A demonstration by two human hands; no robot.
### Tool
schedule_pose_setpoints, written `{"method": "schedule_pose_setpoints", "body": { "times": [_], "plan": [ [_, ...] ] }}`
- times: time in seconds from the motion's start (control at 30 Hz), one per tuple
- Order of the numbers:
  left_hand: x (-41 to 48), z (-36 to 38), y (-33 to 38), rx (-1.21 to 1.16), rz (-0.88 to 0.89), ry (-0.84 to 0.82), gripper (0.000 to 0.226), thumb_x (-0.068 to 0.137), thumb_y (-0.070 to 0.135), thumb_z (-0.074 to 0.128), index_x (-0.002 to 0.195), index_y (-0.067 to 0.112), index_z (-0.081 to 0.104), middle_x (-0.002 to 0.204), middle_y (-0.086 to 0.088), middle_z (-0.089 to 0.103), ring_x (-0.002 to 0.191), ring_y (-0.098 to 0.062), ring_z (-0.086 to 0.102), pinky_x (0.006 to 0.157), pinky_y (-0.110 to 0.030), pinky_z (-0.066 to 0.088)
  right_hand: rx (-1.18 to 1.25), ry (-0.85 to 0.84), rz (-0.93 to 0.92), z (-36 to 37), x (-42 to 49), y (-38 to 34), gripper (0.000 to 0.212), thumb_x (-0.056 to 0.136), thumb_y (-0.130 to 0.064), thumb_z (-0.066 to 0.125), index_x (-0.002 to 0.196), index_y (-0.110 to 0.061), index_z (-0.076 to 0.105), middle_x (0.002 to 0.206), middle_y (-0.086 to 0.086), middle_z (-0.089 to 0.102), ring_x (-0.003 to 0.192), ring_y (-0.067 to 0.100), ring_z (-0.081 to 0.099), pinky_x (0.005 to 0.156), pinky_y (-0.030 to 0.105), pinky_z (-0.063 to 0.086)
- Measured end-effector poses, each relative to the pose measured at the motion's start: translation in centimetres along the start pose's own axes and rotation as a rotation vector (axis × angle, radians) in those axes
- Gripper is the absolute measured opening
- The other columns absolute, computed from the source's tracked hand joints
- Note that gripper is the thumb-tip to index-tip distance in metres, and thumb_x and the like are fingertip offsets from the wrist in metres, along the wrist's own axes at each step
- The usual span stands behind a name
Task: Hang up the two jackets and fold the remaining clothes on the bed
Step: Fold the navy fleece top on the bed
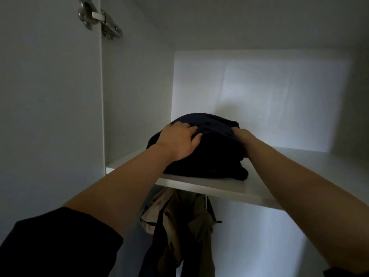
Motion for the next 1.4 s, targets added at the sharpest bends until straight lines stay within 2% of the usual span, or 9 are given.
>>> {"method": "schedule_pose_setpoints", "body": {
  "times": [0.07,0.13,0.2,0.3,0.4,0.47,0.73,1.17,1.4],
  "plan": [
    [1.0,0.9,-0.6,0.043,-0.036,-0.045,0.045,0.098,0.044,0.024,0.12,0.021,0.056,0.119,-0.004,0.058,0.114,-0.026,0.049,0.089,-0.04,0.039,-0.317,0.047,-0.15,0.4,1.3,-1.7,0.064,0.097,-0.025,0.044,0.15,-0.007,0.012,0.153,0.019,0.018,0.136,0.036,0.03,0.11,0.042,0.029],
    [2.1,2.2,-1.1,0.082,-0.08,-0.112,0.048,0.098,0.046,0.021,0.127,0.024,0.053,0.128,-0.003,0.054,0.12,-0.026,0.045,0.095,-0.044,0.037,-0.546,0.022,-0.467,1.0,1.0,-4.4,0.059,0.098,-0.027,0.044,0.149,-0.015,0.018,0.154,0.015,0.018,0.137,0.033,0.028,0.113,0.04,0.025],
    [3.4,3.7,-1.9,0.122,-0.129,-0.188,0.051,0.098,0.049,0.019,0.134,0.027,0.047,0.136,-0.003,0.048,0.126,-0.027,0.04,0.1,-0.05,0.031,-0.637,-0.173,-0.697,2.3,-0.1,-6.1,0.043,0.099,-0.035,0.041,0.139,-0.018,0.041,0.145,0.007,0.038,0.13,0.023,0.039,0.105,0.03,0.031],
    [5.3,6.2,-3.3,0.103,-0.194,-0.26,0.052,0.098,0.049,0.016,0.143,0.03,0.035,0.147,-0.003,0.035,0.136,-0.027,0.028,0.106,-0.058,0.021,-0.86,-0.541,-0.741,4.3,-0.6,-5.0,0.039,0.093,-0.049,0.046,0.121,-0.024,0.055,0.118,-0.011,0.055,0.118,0.015,0.048,0.091,0.017,0.039],
    [6.9,8.5,-5.1,-0.039,-0.234,-0.283,0.052,0.1,0.048,0.015,0.148,0.031,0.021,0.157,0.0,0.018,0.144,-0.025,0.012,0.112,-0.058,0.009,-1.264,-0.513,-0.754,5.3,2.0,-1.5,0.099,0.075,-0.056,0.068,0.15,-0.023,0.013,0.154,0.001,0.019,0.143,0.021,0.014,0.115,0.039,0.022],
    [7.7,9.8,-6.6,-0.108,-0.285,-0.284,0.055,0.099,0.052,0.015,0.15,0.031,0.013,0.159,0.0,0.007,0.145,-0.024,0.005,0.113,-0.055,0.006,-1.422,-0.395,-0.747,5.9,3.9,0.1,0.118,0.072,-0.053,0.072,0.15,-0.021,-0.011,0.158,0.006,-0.009,0.145,0.028,-0.006,0.118,0.047,0.01],
    [6.9,14.6,-10.8,-0.05,-0.514,-0.206,0.062,0.099,0.048,0.026,0.151,0.026,-0.001,0.159,-0.005,-0.001,0.146,-0.025,-0.001,0.115,-0.05,0.007,-1.409,-0.308,-0.749,10.4,11.0,0.7,0.108,0.081,-0.043,0.067,0.149,-0.015,-0.011,0.157,0.015,-0.007,0.143,0.038,0.003,0.114,0.052,0.018],
    [6.8,16.3,-10.3,0.077,-0.422,-0.395,0.069,0.098,0.044,0.036,0.151,0.024,-0.003,0.159,-0.006,-0.005,0.146,-0.026,-0.001,0.115,-0.047,0.01,-1.198,-0.226,-0.808,13.0,16.9,1.3,0.104,0.08,-0.032,0.069,0.151,-0.016,-0.006,0.158,0.01,-0.006,0.144,0.034,-0.001,0.116,0.047,0.018],
    [6.1,15.2,-9.4,0.099,-0.423,-0.377,0.066,0.098,0.039,0.037,0.151,0.021,0.002,0.159,-0.006,0.001,0.146,-0.024,0.003,0.115,-0.045,0.012,-1.306,-0.2,-0.721,11.3,15.3,0.6,0.098,0.087,-0.042,0.06,0.15,-0.015,-0.011,0.158,0.01,-0.011,0.145,0.032,-0.002,0.114,0.049,0.021]
  ]
}}
Point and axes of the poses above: each hand's wrist, its own x-axis towards the middle knuckle, its own z-axis out of the palm, y = z × x, the point moved 4 cm from there along x, towards the middle knuckle
